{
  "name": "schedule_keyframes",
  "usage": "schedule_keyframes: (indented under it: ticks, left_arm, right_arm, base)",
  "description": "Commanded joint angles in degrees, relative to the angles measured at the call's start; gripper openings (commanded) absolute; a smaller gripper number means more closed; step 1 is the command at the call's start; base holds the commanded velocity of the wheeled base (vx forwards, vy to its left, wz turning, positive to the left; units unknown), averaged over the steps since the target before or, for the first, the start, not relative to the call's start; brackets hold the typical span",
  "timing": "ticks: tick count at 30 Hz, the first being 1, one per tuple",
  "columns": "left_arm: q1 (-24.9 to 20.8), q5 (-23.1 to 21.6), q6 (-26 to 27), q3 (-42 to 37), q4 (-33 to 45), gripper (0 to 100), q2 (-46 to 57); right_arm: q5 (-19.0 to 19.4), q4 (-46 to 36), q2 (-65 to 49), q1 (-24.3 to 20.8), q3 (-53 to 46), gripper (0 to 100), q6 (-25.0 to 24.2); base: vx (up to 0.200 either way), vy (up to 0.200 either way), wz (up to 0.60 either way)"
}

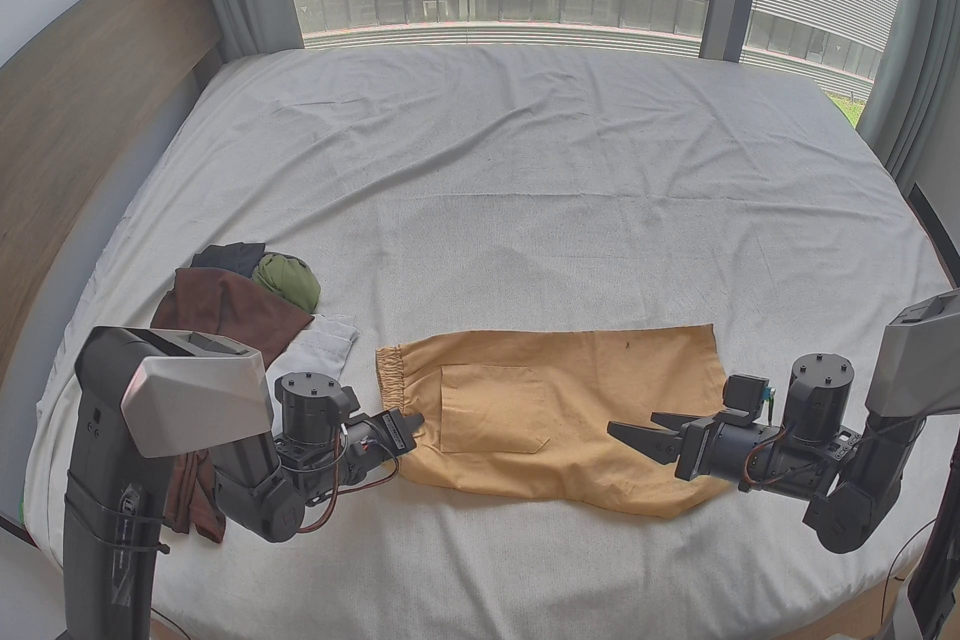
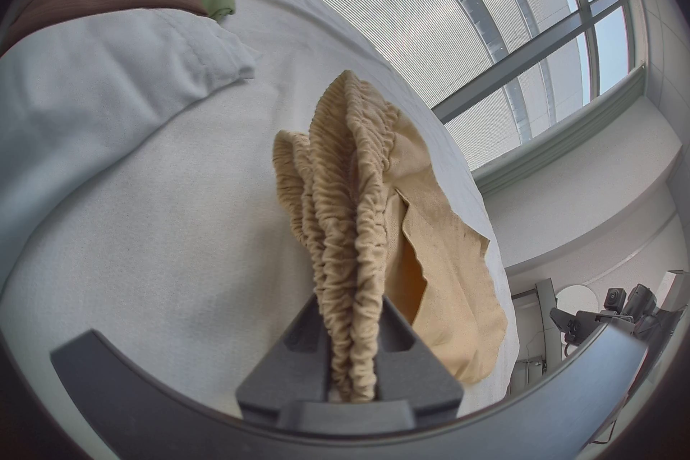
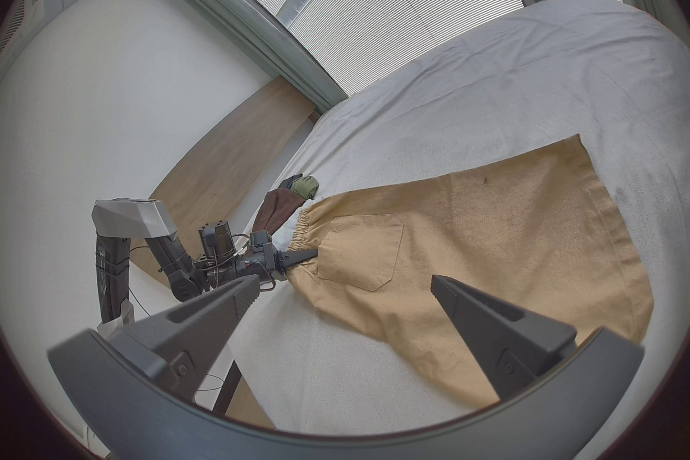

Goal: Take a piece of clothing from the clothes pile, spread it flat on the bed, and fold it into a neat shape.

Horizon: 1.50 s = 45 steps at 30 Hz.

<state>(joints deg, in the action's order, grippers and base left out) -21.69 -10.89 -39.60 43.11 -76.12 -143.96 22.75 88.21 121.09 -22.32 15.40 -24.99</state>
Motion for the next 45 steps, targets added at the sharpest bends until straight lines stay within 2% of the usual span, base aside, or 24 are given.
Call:
schedule_keyframes:
  ticks: [1,12,16,23,28,32,39,45]
  left_arm:
    - [0.68,0.43,0.04,-0.74,-0.17,0,0.26]
    - [2.97,0.08,0.84,-8.74,-0.08,0,8.61]
    - [5.34,-0.72,3.03,-11.73,-0.26,0,11.24]
    - [9.82,-3.09,3.3,-16.04,-0.61,0,14.76]
    - [11.4,-4.06,3.65,-17.79,-0.61,0,15.73]
    - [12.99,-4.32,6.11,-18.58,-1.05,0,15.55]
    - [12.55,-5.11,6.02,-18.85,-1.93,0,15.9]
    - [8.94,-5.11,5.76,-17.79,-1.84,0,17.92]
  right_arm:
    - [0.02,0.03,0.73,-0.09,-0.1,100,0.03]
    - [-0.07,0.12,3.63,-0.35,0.07,100,0.21]
    - [-0.07,0.12,3.8,-1.23,-0.02,100,0.21]
    - [-0.25,0.12,5.12,-2.64,0.16,100,0.21]
    - [-0.34,0.12,5.3,-3.52,0.07,100,0.21]
    - [-0.34,0.12,5.39,-3.52,0.07,100,0.21]
    - [-0.25,0.21,5.65,-4.05,0.16,100,0.21]
    - [0.1,0.29,5.03,-4.05,0.07,100,0.12]
  base:
    - [0.0,0.0,0.0]
    - [0.0,0.0,0.0]
    - [0.0,0.0,0.0]
    - [0.0,0.0,0.0]
    - [0.0,0.0,0.0]
    - [0.0,0.0,0.0]
    - [0.0,0.0,0.0]
    - [0.0,0.0,0.0]
